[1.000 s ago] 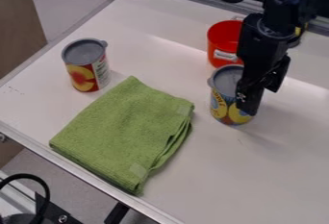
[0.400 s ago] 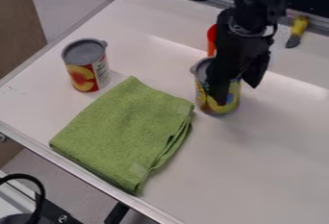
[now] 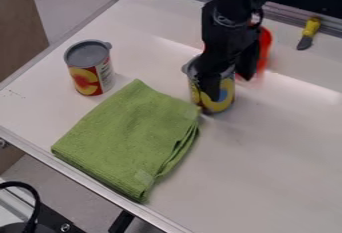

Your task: Move the yellow can to the top of green cloth

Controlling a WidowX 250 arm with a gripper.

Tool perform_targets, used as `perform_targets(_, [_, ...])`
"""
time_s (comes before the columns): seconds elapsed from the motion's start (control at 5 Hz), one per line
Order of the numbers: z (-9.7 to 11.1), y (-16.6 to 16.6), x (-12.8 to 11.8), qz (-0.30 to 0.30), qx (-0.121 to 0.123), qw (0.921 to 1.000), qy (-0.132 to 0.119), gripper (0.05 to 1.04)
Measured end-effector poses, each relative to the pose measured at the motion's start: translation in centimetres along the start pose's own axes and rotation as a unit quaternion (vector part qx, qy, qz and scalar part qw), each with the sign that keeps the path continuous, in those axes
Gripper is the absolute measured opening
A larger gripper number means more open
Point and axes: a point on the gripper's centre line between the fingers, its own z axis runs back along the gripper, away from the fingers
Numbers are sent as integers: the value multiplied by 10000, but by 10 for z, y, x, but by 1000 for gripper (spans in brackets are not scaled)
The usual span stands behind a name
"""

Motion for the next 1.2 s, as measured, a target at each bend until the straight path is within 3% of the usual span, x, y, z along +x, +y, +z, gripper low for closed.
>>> perform_targets(0.4, [-3, 3, 17, 121, -53, 9999, -110, 999])
perform_targets(1.2, [-11, 8, 55, -316, -123, 9991, -269, 999])
